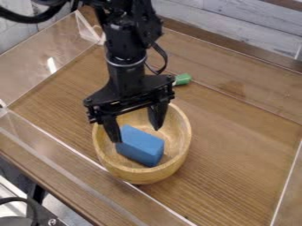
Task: Remove the blue block from inside the brown bowl and put it on the table
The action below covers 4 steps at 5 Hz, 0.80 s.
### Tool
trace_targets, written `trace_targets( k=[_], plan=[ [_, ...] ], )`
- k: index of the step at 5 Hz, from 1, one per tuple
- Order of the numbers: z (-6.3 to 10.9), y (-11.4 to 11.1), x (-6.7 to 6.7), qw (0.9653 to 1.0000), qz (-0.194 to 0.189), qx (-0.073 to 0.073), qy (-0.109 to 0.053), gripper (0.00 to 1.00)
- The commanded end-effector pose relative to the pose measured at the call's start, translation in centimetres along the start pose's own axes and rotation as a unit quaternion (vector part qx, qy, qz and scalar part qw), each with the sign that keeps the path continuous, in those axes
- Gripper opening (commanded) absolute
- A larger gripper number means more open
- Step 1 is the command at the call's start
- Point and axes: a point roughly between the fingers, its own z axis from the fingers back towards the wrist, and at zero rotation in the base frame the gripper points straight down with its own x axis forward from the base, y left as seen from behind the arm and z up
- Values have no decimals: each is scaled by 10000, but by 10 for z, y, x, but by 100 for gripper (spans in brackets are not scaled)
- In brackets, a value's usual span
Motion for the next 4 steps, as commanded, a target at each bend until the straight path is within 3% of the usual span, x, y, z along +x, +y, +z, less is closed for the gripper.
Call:
trace_targets(
  k=[1,4],
  plan=[
    [6,-4,6,9998,40,-97,-141,100],
    [-14,-8,0,9992,355,-63,-167,100]
  ],
)
